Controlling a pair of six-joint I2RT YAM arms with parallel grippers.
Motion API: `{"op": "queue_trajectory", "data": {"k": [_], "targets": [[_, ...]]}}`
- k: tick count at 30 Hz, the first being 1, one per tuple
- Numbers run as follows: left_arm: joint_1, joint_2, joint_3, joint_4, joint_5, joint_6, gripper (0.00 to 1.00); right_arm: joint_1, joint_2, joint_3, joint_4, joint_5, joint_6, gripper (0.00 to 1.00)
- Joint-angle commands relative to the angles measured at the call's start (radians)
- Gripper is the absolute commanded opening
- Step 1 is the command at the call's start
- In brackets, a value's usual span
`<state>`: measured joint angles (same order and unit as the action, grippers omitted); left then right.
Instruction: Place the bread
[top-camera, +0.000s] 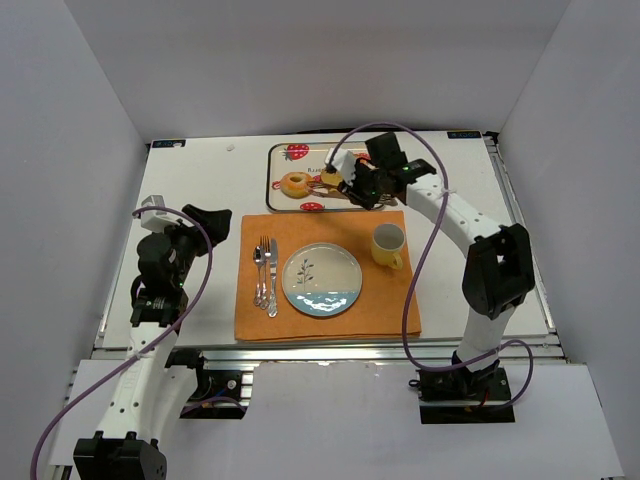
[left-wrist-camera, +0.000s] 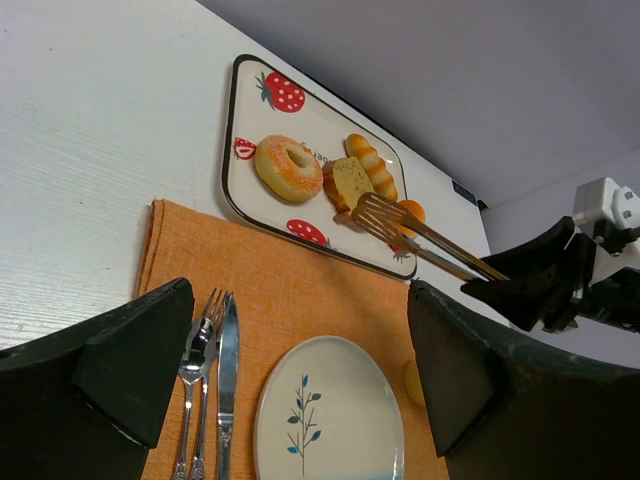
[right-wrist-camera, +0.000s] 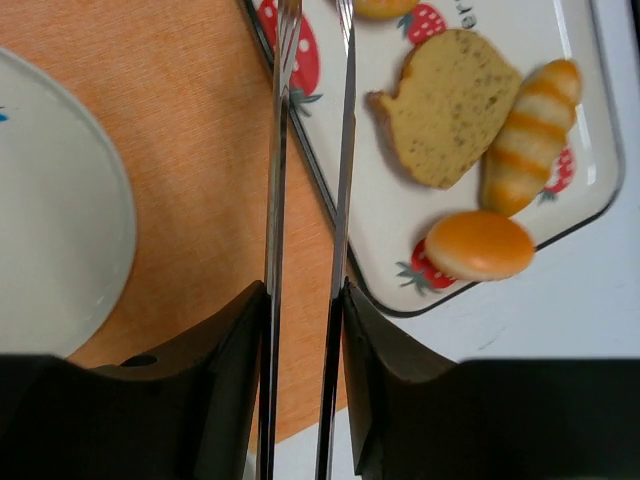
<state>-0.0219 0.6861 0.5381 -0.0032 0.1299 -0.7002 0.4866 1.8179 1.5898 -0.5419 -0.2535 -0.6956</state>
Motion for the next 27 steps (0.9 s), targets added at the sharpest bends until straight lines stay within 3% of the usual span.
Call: {"op": "queue_trajectory", "data": {"k": [1,7,27], "targets": [[-0.003,-0.014,0.011,-0.008,-0.012,-0.005,0.97,0.055,0.012,0.039,0.129,0.147,-0.145,0.4],[-0.003,-0.008,0.006,-0.009,-0.013,0.004,0.97,0.121,0.066,0.035,0.229,0.235,-0.255,0.42],[-0.003,0.009,-0.017,-0.004,-0.018,0.013,0.97,0.167,0.167,0.062,0.315,0.309,-0.334,0.46]]}}
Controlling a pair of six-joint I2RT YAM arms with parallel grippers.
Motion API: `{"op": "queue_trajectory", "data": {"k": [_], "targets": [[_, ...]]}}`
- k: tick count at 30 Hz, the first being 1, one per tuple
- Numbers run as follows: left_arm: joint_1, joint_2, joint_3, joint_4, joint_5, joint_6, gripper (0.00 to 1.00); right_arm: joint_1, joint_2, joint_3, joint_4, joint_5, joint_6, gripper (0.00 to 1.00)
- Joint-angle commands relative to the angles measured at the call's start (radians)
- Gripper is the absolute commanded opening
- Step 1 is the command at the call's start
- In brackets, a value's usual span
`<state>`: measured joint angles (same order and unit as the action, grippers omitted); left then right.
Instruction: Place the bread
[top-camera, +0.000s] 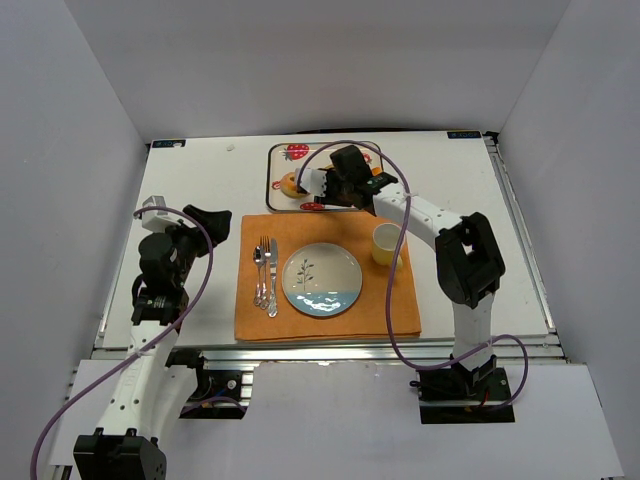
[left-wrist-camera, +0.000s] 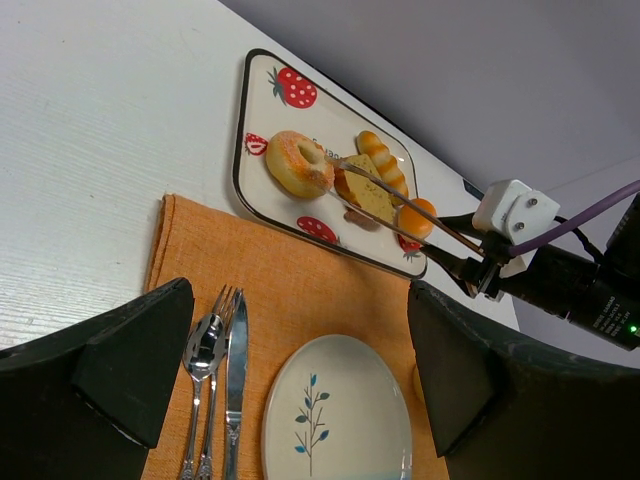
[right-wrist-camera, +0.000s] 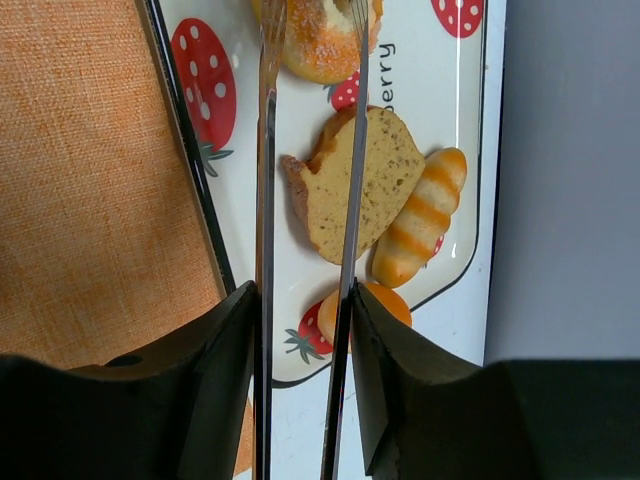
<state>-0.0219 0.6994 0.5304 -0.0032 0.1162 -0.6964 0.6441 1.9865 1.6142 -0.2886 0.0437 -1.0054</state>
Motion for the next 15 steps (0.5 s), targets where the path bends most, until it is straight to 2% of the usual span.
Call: {"op": "queue_trajectory", "data": {"k": [1,15], "targets": [[-0.003,-0.005,-0.012,-0.003,-0.006,0.009,0.97,0.011,0.001,0.039,0.062,0.012,-0.024,0.46],[-0.003,-0.014,-0.01,-0.004,-0.009,0.011,0.97,0.023,0.043,0.07,0.054,0.016,-0.002,0.48]]}}
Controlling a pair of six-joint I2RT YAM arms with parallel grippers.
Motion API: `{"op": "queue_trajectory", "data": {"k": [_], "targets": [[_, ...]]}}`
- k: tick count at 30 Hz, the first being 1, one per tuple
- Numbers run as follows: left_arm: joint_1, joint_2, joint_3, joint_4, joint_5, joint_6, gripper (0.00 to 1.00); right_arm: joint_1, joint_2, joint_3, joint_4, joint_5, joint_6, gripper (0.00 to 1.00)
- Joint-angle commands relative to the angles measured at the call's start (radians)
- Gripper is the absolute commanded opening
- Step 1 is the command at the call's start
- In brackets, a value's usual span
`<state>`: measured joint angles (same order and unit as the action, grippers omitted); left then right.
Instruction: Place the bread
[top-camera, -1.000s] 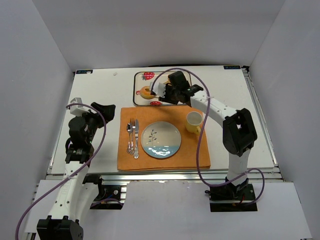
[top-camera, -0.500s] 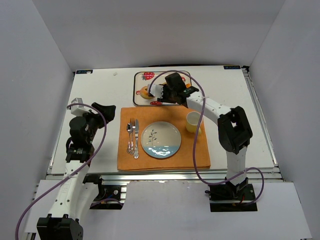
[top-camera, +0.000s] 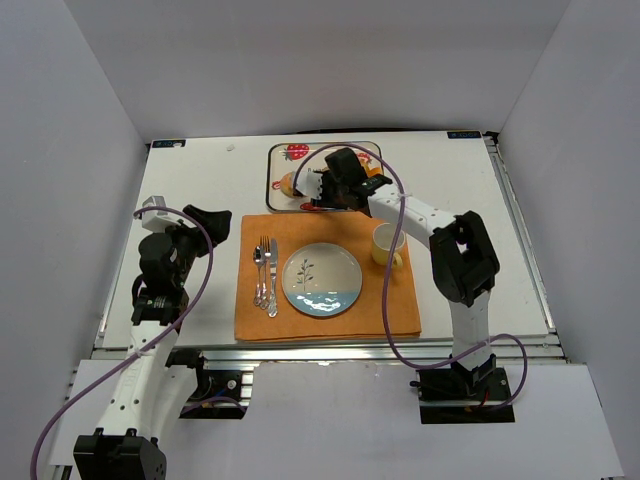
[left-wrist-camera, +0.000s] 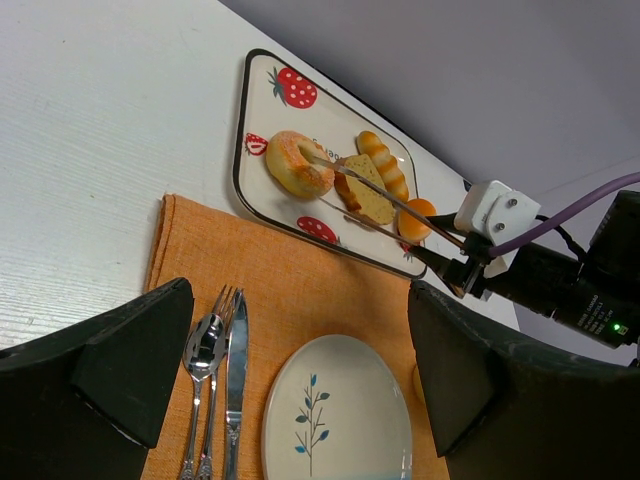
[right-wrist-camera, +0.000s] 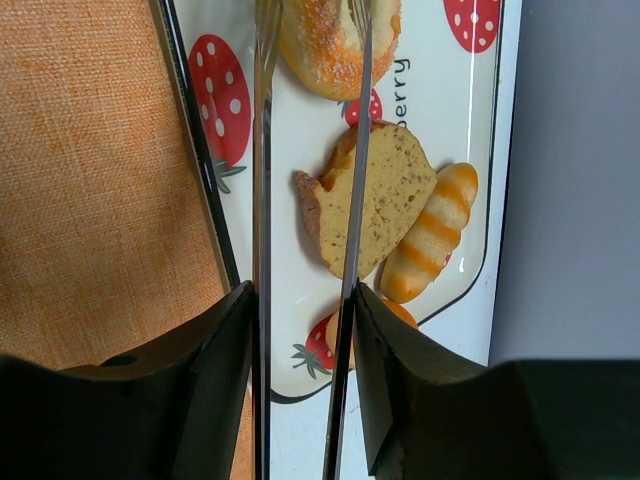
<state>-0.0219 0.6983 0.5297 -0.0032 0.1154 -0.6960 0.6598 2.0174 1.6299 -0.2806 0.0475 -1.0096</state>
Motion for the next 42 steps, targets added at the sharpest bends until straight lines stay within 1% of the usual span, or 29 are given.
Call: {"op": "queue_trajectory", "data": {"k": [1,9,22,33,42], "targets": [[-0.003,-0.011,-0.011,-0.004,-0.008,0.01,0.97,0.008,0.017,0.057,0.05,0.02,0.002,0.48],[-0.003,-0.013,-0.007,-0.004,-0.01,0.012,0.97,0.009,0.049,0.08,0.049,0.031,0.016,0.48],[-0.003,-0.014,0.001,-0.003,-0.008,0.007,0.97,0.009,0.058,0.113,0.001,0.012,0.108,0.49],[-0.003,-0.013,0.009,-0.006,-0.006,0.009,0.97,0.009,0.075,0.117,0.0,0.049,0.164,0.5],[-0.003,-0.026,0.006,-0.02,-0.011,0.01,0.97,0.004,0.112,0.157,-0.063,0.043,0.207,0.5]]}}
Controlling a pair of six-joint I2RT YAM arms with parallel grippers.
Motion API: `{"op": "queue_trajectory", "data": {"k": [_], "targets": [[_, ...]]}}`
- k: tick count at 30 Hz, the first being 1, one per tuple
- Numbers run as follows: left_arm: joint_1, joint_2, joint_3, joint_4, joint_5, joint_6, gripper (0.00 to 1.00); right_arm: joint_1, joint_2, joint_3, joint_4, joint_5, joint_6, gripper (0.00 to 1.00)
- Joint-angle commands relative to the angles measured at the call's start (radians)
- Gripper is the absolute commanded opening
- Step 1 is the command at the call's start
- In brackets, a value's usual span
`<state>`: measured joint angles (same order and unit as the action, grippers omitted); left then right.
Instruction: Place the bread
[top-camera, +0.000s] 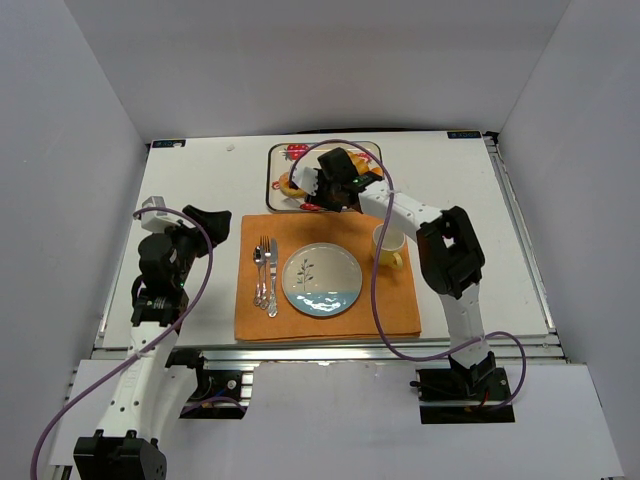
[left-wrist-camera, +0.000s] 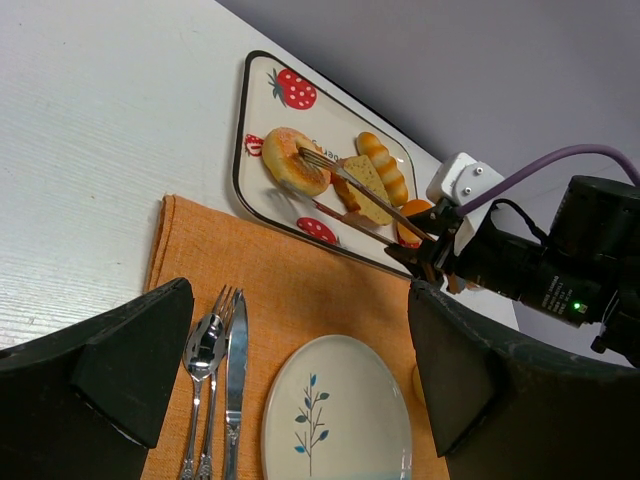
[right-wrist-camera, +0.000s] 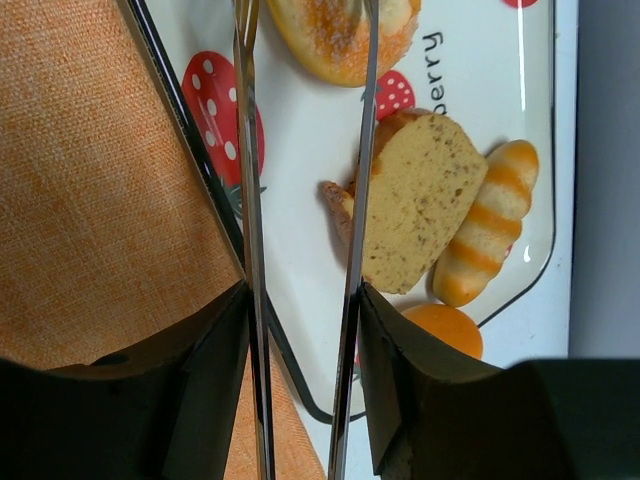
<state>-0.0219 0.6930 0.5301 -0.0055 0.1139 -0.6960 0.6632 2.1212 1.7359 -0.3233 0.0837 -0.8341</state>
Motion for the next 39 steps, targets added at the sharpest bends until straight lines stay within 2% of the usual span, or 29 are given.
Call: {"op": "queue_trajectory", "data": {"k": [1,9,12,15,16,19,26,34,39], "targets": [[-0.003,-0.023,0.004,-0.017,-0.011,0.01,0.97,-0.001,0.013,0.053,-0.023,0.007,0.039,0.5],[-0.003,-0.03,0.002,-0.025,-0.013,0.009,0.97,-0.007,0.036,0.09,-0.069,-0.007,0.075,0.49],[-0.003,-0.03,0.005,-0.027,-0.014,0.009,0.97,-0.007,0.037,0.096,-0.086,-0.016,0.082,0.44],[-0.003,-0.03,0.007,-0.027,-0.014,0.009,0.97,-0.011,0.031,0.1,-0.091,-0.028,0.092,0.32],[-0.003,-0.032,0.007,-0.027,-0.013,0.009,0.97,-0.014,0.028,0.103,-0.094,-0.036,0.093,0.25],[-0.003,-0.032,0.008,-0.027,-0.014,0.009,0.97,-0.024,0.013,0.108,-0.103,-0.053,0.099,0.14],[-0.001,-0.03,0.011,-0.025,-0.013,0.009,0.97,-0.05,-0.055,0.099,-0.106,-0.136,0.121,0.03],[-0.003,-0.027,0.013,-0.021,-0.013,0.007,0.97,-0.053,-0.273,-0.1,-0.056,-0.265,0.09,0.0],[-0.003,-0.026,0.01,-0.021,-0.014,0.009,0.97,-0.051,-0.468,-0.283,-0.121,-0.407,0.029,0.0]]}}
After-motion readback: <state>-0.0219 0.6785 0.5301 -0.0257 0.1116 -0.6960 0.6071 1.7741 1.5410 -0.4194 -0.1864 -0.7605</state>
